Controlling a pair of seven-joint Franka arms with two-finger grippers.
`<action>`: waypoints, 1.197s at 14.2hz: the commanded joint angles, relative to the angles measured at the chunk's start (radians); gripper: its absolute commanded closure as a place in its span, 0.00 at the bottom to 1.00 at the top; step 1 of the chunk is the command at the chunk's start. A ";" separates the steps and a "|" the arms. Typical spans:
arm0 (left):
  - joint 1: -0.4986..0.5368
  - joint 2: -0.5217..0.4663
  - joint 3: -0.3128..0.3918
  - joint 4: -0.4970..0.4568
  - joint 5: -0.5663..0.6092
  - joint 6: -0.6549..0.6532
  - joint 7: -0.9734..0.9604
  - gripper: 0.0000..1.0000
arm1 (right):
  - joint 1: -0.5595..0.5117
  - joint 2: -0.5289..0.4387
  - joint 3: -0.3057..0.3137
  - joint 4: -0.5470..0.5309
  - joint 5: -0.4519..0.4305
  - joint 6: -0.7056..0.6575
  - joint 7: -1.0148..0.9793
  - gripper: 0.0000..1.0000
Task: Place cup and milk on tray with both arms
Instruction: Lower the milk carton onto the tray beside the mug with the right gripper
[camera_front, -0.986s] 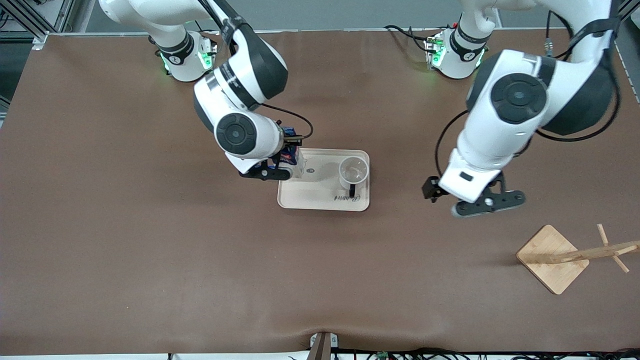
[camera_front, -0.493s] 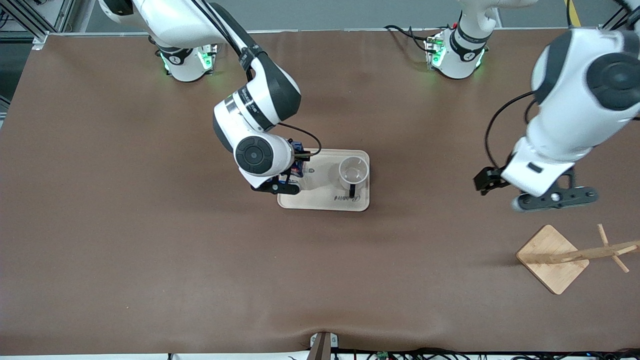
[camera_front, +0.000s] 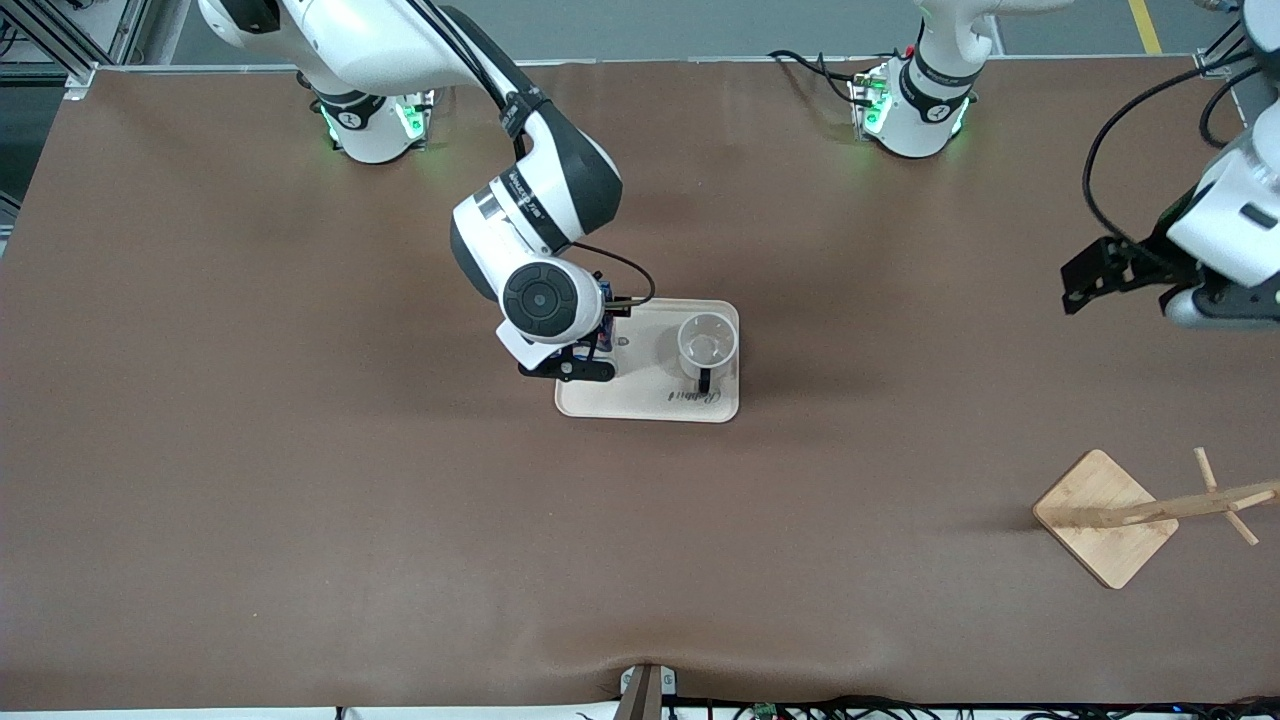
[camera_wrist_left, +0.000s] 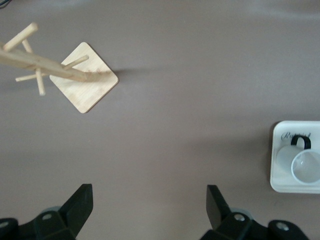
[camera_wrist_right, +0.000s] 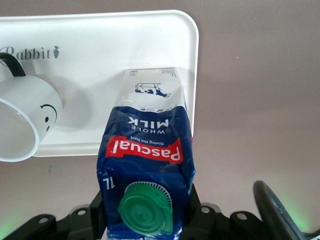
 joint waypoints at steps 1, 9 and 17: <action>0.003 -0.122 0.029 -0.132 -0.044 -0.004 0.030 0.00 | 0.023 0.031 -0.008 0.023 -0.013 0.062 0.018 0.22; 0.017 -0.123 0.021 -0.117 -0.041 -0.046 0.019 0.00 | 0.015 0.012 -0.010 0.011 -0.027 0.075 0.003 0.00; 0.017 -0.126 0.020 -0.115 -0.042 -0.058 0.015 0.00 | -0.040 0.002 -0.010 0.093 -0.016 -0.078 0.003 0.00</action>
